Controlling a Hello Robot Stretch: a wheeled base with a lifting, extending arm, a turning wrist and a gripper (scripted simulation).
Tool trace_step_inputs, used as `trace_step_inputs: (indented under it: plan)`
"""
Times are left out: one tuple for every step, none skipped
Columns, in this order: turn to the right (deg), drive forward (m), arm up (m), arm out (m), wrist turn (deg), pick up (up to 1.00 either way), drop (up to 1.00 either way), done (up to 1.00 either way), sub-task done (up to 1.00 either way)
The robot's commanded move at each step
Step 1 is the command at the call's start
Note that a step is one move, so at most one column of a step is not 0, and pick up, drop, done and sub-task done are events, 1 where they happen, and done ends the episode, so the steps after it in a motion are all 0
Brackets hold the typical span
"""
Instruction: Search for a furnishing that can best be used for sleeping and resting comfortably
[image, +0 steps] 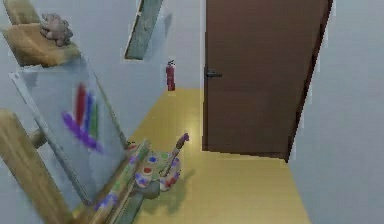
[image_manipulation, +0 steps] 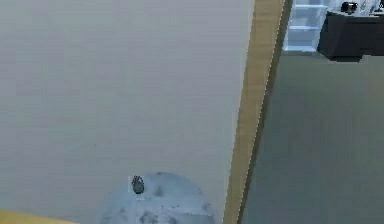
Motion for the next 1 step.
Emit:
trace_step_inputs:
  plan:
    - [6.0, 0.0, 0.0, 0.0, 0.0, 0.0, 0.0, 0.0, 0.0]
